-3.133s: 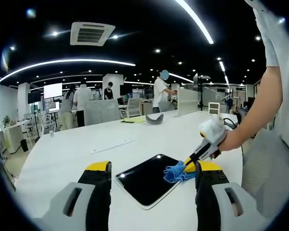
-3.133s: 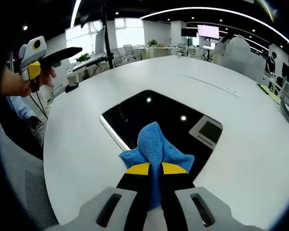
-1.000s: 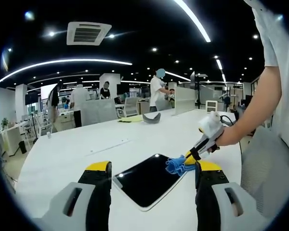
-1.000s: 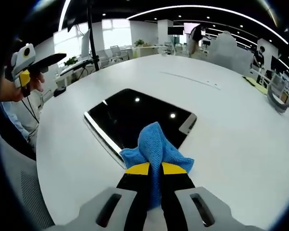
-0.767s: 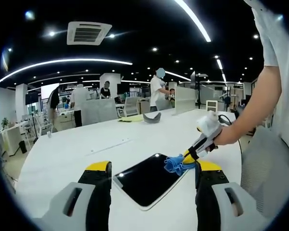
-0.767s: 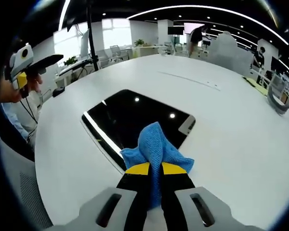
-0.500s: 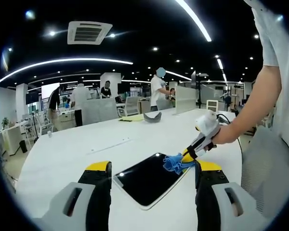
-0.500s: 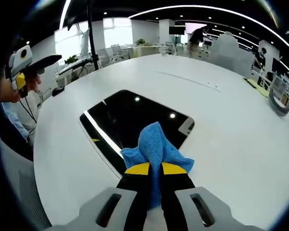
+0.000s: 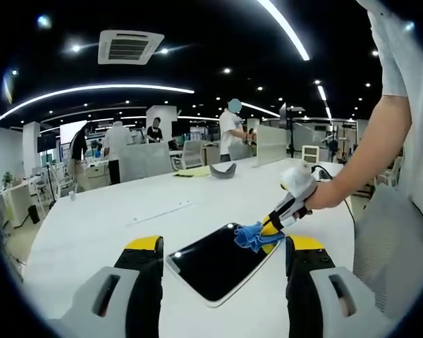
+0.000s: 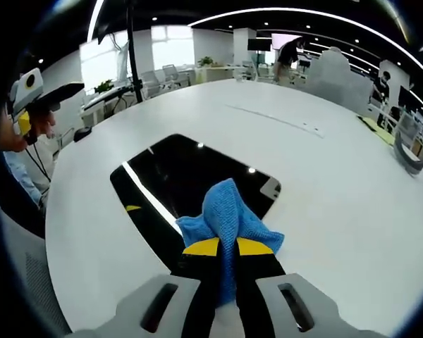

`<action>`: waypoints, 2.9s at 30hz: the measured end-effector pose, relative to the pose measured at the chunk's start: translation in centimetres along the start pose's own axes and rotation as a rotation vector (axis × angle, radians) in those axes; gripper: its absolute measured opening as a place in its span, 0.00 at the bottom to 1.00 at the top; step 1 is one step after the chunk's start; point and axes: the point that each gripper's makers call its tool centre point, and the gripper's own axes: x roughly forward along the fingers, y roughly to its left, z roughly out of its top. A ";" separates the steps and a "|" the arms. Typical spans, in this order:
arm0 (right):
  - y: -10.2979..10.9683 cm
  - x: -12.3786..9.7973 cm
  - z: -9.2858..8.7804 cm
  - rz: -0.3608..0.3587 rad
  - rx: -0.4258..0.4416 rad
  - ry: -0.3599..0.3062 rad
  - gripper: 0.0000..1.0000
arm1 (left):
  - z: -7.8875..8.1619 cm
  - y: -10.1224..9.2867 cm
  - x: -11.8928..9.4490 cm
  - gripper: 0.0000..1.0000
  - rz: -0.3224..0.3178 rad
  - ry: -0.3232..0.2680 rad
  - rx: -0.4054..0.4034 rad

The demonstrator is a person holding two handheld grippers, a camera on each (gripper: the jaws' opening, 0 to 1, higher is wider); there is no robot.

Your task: Wipe the mirror surface with the cleaning cloth until all visible marks leave the cleaned area.

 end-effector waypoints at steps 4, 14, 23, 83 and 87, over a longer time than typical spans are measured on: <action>-0.3 0.3 0.3 -0.002 0.000 -0.001 0.02 | 0.0 0.1 0.0 0.71 0.001 0.002 0.001; -1.0 0.9 0.9 -0.009 -0.004 -0.006 0.02 | -0.1 0.1 0.1 0.70 -0.002 0.007 0.001; -1.6 1.4 1.4 -0.010 -0.002 -0.008 0.02 | -0.4 0.3 0.0 0.70 -0.001 0.012 0.001; -5.3 4.9 4.7 -0.018 -0.028 -0.016 0.02 | -0.6 0.8 0.8 0.70 -0.001 0.025 -0.001; -5.3 4.9 4.8 -0.016 -0.028 -0.017 0.02 | -0.6 0.8 0.8 0.70 -0.003 0.027 0.001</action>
